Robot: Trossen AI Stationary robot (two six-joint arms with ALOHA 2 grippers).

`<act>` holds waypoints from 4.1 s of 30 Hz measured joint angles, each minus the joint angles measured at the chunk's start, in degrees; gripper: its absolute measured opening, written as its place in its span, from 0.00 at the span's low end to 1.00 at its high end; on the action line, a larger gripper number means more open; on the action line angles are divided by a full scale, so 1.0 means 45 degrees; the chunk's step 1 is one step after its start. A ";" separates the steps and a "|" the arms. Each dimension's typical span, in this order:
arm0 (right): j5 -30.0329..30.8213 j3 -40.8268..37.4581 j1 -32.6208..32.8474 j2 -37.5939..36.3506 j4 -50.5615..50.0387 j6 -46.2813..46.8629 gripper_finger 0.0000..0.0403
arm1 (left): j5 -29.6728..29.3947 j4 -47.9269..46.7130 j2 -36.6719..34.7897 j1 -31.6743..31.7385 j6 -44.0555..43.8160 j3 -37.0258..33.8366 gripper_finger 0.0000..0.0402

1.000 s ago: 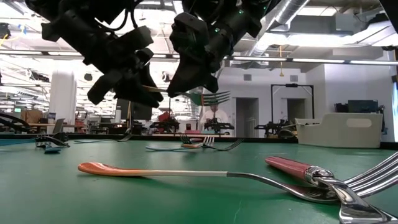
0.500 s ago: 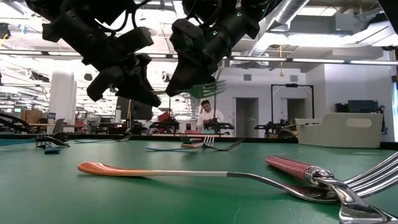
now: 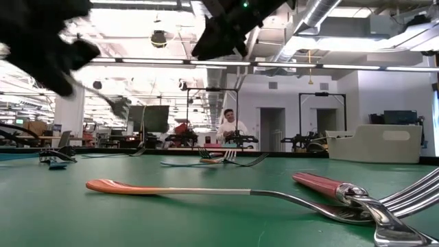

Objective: Sort silverware by color (type)
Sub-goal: Put the orange fork into the transparent bin, then put the pink fork into the transparent bin

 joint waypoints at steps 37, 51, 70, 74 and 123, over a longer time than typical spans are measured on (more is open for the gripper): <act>-0.0008 -0.0260 0.0177 0.0282 -0.0504 0.0291 0.38 | 1.1951 -0.5297 0.1215 -0.2157 0.0722 0.1670 0.00; -0.0017 -0.0260 0.0432 0.0282 -0.1261 0.0087 0.38 | 1.0792 -0.5179 0.2317 -0.1827 0.0267 0.1665 0.01; 0.0027 -0.0255 0.0260 0.0282 -0.2406 0.0907 0.38 | 1.0581 -0.6336 0.0988 -0.1448 -0.1057 0.1664 0.41; 0.0035 -0.0255 0.0000 0.0284 -0.4872 0.2729 0.38 | 0.7714 -0.4691 -0.0419 -0.1454 -0.0180 0.1661 0.39; -0.0591 -0.0255 0.6923 0.1297 -0.8836 1.7096 0.38 | 0.2205 1.5370 -0.0460 0.6642 0.0524 -0.5684 0.35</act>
